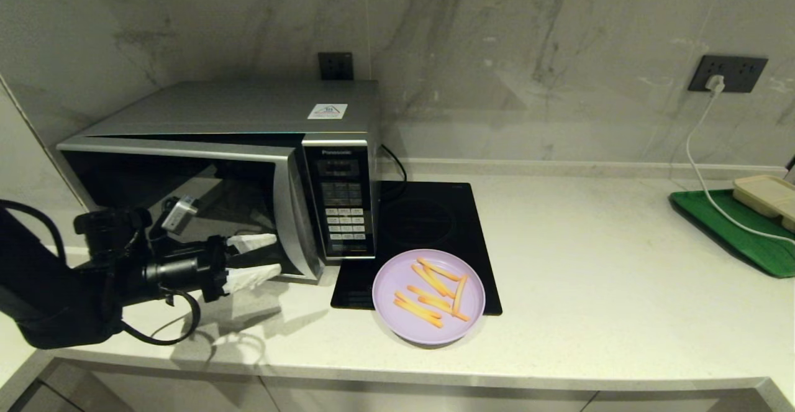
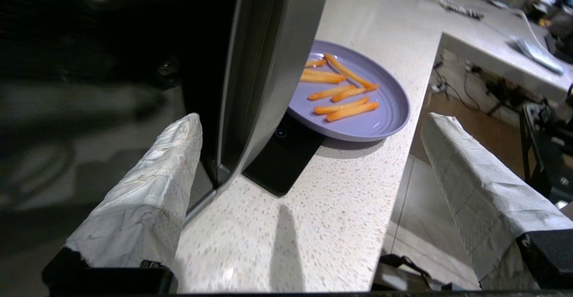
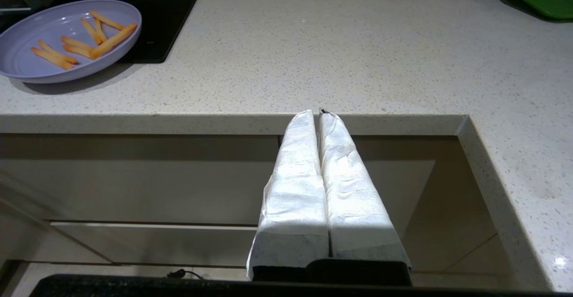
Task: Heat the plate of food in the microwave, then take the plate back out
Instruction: Open the microwave oven
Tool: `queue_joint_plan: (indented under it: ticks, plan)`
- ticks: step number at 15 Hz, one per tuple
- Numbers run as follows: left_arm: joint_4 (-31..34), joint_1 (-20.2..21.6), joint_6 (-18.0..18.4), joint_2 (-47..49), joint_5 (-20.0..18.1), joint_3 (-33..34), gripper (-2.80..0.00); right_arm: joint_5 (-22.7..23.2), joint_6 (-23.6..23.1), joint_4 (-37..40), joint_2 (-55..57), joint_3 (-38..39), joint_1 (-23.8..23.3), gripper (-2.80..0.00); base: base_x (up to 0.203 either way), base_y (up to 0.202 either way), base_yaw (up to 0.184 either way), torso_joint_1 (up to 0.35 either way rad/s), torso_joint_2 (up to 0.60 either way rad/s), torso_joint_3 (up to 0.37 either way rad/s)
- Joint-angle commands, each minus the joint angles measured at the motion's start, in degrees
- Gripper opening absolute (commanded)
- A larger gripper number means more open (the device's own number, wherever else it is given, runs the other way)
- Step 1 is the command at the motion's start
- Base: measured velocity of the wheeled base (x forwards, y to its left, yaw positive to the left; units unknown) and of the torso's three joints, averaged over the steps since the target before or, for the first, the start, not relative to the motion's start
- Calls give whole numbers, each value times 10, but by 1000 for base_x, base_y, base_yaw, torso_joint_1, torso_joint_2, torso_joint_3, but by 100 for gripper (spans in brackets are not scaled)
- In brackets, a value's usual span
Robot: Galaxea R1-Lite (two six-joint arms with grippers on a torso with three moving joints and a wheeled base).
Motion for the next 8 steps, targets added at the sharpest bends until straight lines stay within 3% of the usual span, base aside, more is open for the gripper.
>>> queue_joint_plan:
  ticks: [1,2,6,7,8]
  plan:
    - [1,55,-27,-95,-21,30,0,-1,0,1,0,0,0,-280,0,0,0,0,0,0]
    - [2,77,-35,-130,-37,52,-280,0,0,1,0,0,0,-280,0,0,0,0,0,0]
    - [17,153,-49,-296,-61,139,-280,-1,0,1,0,0,0,-280,0,0,0,0,0,0]
    - [23,164,-56,-326,-54,140,-280,0,0,1,0,0,0,-280,0,0,0,0,0,0]
    - [33,163,-60,-338,-19,120,-280,-1,0,1,0,0,0,-280,0,0,0,0,0,0]
